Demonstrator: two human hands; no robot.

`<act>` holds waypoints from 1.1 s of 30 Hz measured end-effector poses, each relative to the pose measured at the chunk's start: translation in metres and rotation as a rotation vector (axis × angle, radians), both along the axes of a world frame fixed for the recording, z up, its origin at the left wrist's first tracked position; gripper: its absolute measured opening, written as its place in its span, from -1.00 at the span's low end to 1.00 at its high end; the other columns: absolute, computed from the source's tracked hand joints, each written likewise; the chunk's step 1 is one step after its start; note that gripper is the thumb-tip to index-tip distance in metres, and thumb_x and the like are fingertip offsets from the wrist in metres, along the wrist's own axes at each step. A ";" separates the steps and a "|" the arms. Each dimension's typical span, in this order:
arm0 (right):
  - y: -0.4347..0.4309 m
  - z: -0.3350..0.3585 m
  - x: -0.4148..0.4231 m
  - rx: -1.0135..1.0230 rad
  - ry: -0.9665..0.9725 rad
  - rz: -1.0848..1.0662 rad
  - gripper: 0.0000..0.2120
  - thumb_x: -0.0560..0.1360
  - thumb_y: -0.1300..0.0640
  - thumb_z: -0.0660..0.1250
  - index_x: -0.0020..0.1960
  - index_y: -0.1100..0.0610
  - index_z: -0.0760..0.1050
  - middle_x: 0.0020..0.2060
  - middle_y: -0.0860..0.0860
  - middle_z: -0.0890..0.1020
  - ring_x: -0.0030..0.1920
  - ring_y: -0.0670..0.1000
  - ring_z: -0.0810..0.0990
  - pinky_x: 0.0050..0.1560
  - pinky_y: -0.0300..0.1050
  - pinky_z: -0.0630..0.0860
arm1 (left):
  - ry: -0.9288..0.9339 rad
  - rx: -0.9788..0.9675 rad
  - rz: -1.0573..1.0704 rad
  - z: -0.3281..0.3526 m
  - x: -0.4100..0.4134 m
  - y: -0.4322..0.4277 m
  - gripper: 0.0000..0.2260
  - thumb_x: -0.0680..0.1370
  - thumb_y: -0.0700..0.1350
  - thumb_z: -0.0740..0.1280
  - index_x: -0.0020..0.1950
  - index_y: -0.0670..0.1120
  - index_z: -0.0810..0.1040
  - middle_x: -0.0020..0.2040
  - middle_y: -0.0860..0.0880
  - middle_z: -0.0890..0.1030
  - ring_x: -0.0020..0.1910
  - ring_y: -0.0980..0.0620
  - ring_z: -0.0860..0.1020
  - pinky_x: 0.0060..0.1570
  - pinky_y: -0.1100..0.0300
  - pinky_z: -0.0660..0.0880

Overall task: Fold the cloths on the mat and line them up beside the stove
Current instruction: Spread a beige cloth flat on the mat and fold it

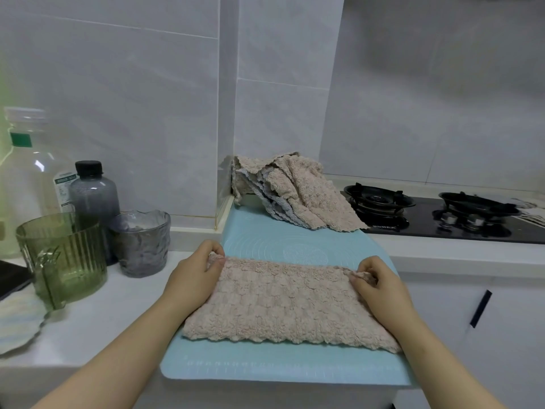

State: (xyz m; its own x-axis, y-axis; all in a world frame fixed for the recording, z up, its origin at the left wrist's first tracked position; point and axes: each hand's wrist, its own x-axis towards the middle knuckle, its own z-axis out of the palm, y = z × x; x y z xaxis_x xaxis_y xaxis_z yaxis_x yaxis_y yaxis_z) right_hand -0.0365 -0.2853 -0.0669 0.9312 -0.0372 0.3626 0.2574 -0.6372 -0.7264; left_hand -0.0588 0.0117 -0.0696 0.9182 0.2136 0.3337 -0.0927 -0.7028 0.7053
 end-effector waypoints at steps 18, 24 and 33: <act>-0.003 -0.006 0.006 -0.050 0.002 -0.037 -0.83 0.42 0.17 0.43 -0.30 0.05 0.48 -0.34 -0.12 0.58 -0.28 -0.15 0.49 -0.34 -0.41 0.32 | -0.039 -0.086 0.075 -0.001 0.003 0.002 -0.95 0.53 -0.10 0.32 -0.12 0.00 0.46 -0.19 0.07 0.54 -0.24 0.16 0.44 -0.32 0.28 0.30; -0.003 -0.006 0.009 -0.096 -0.018 -0.158 -0.84 0.47 0.11 0.37 -0.23 0.18 0.57 -0.30 0.01 0.62 -0.22 0.00 0.52 -0.32 -0.36 0.31 | -0.047 -0.043 0.112 0.000 0.004 0.002 -0.92 0.51 -0.12 0.33 -0.16 -0.04 0.46 -0.24 0.08 0.52 -0.26 0.19 0.42 -0.34 0.32 0.26; -0.005 0.005 0.017 0.197 0.046 -0.166 -0.93 0.46 0.16 0.39 -0.19 0.12 0.57 -0.30 -0.02 0.61 -0.27 -0.07 0.52 -0.29 -0.19 0.36 | -0.083 -0.471 0.053 0.004 0.002 0.003 -0.90 0.52 -0.22 0.33 -0.14 -0.03 0.49 -0.17 -0.05 0.57 -0.21 0.05 0.48 -0.28 0.27 0.36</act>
